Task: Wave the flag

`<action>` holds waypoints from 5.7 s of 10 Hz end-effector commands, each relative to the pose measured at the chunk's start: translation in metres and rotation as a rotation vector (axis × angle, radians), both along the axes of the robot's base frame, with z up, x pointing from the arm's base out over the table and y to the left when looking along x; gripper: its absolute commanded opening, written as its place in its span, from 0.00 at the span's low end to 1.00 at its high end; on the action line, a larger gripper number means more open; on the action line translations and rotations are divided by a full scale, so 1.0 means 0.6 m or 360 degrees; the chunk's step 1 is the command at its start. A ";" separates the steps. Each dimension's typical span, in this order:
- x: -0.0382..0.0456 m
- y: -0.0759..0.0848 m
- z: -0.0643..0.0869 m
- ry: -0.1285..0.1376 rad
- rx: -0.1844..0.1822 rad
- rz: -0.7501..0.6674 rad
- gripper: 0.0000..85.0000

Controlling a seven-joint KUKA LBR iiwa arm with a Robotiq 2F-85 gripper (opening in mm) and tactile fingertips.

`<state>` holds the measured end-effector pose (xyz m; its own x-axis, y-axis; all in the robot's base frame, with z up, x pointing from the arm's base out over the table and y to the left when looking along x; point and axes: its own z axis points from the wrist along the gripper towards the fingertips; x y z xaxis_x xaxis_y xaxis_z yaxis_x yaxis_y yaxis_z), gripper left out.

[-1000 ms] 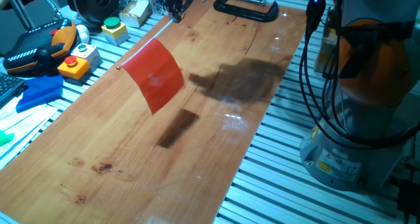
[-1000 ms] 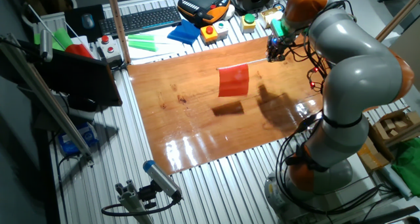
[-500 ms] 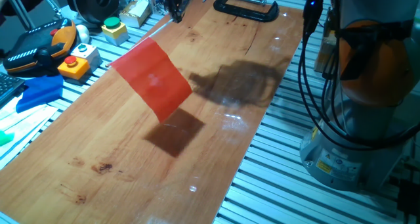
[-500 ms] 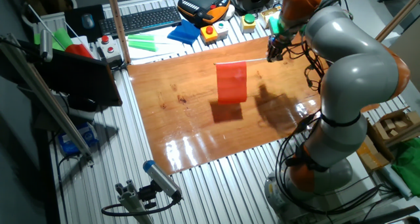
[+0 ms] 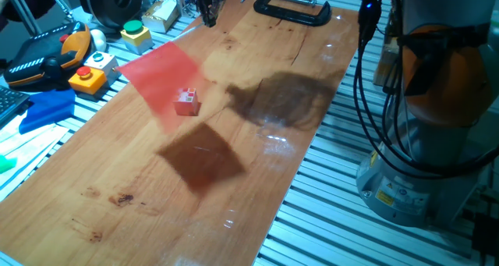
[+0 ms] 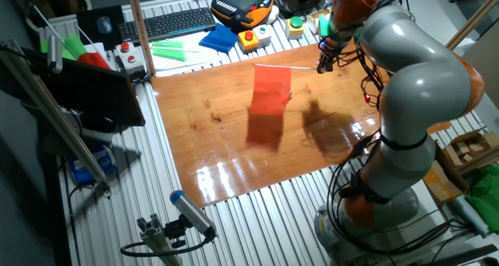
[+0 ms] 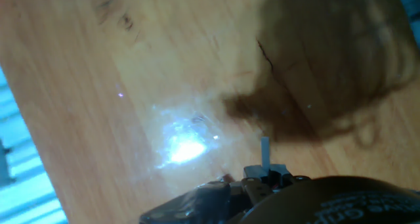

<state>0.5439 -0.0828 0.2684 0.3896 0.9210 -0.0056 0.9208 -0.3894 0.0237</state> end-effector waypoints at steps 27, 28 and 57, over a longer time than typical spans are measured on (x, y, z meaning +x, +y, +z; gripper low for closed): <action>-0.027 0.027 -0.021 0.0208 -0.0043 0.1712 0.01; -0.025 0.034 -0.029 0.0206 -0.0055 0.1770 0.01; 0.012 0.005 -0.198 0.0133 -0.0057 0.2679 0.01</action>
<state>0.5516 -0.0796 0.1488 -0.5254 0.8508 -0.0047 0.8497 0.5244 -0.0551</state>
